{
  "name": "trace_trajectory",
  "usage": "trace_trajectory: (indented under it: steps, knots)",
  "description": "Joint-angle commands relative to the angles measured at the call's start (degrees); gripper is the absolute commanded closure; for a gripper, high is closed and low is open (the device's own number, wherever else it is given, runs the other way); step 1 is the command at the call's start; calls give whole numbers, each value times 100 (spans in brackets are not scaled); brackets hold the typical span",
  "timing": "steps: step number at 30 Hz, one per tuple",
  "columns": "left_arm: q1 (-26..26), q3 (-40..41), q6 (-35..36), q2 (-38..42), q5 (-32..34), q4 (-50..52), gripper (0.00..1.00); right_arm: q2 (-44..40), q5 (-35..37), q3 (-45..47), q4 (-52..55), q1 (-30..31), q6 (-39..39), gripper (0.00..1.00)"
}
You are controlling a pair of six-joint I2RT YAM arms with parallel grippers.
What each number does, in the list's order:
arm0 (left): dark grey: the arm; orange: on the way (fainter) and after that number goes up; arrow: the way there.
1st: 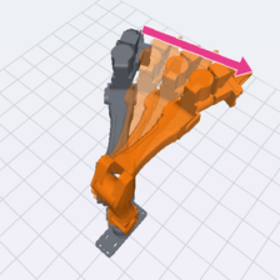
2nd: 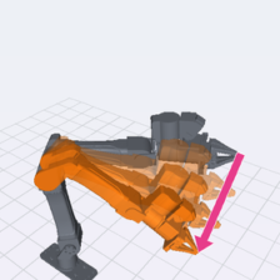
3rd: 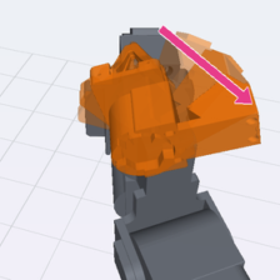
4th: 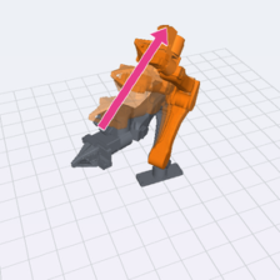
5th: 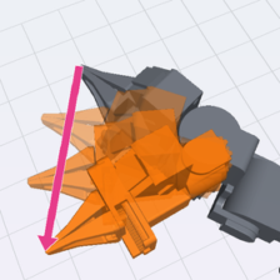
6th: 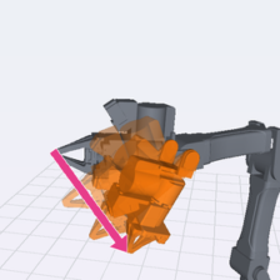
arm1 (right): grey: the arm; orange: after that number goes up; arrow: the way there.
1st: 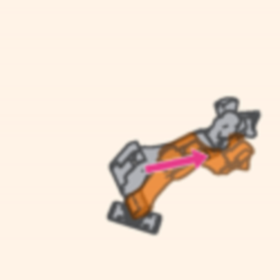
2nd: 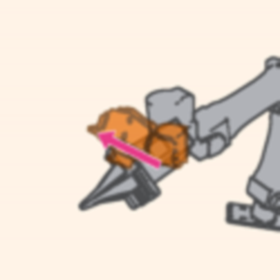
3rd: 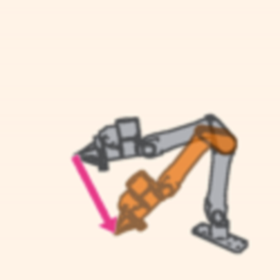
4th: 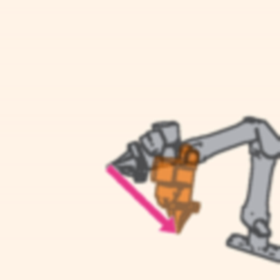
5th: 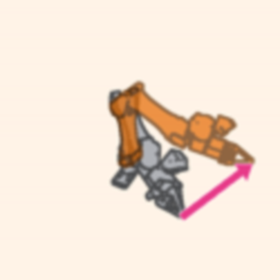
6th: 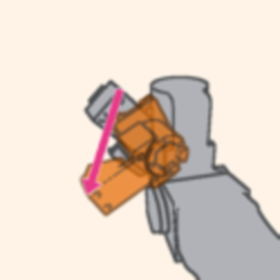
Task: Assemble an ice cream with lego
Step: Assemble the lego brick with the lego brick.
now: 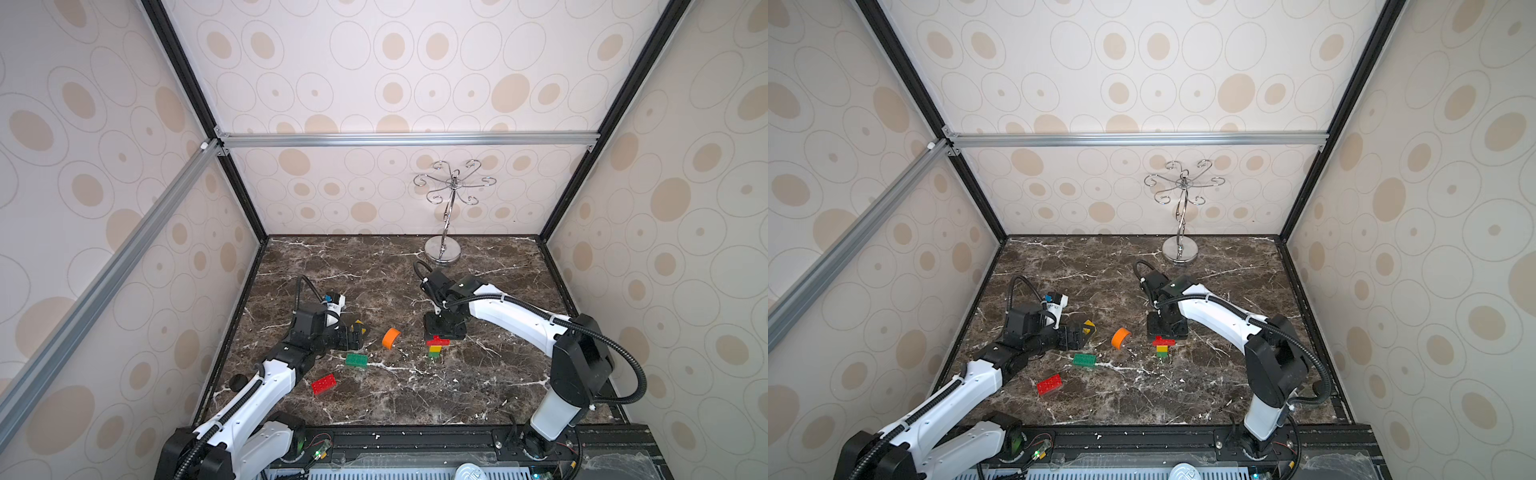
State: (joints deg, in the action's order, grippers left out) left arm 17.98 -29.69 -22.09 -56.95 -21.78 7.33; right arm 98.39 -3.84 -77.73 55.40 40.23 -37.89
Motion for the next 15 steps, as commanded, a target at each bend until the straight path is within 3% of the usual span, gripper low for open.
trace_trajectory:
  steps: [1,8,15]
  knots:
    - [-39,-37,-18,35,5,-41,0,247,262,-75,204,58,7,49]
    - [-38,-37,-6,21,-15,-57,0,491,287,-3,301,73,97,50]
    - [-35,-37,-7,26,-3,-48,0,450,-207,333,-106,134,-142,51]
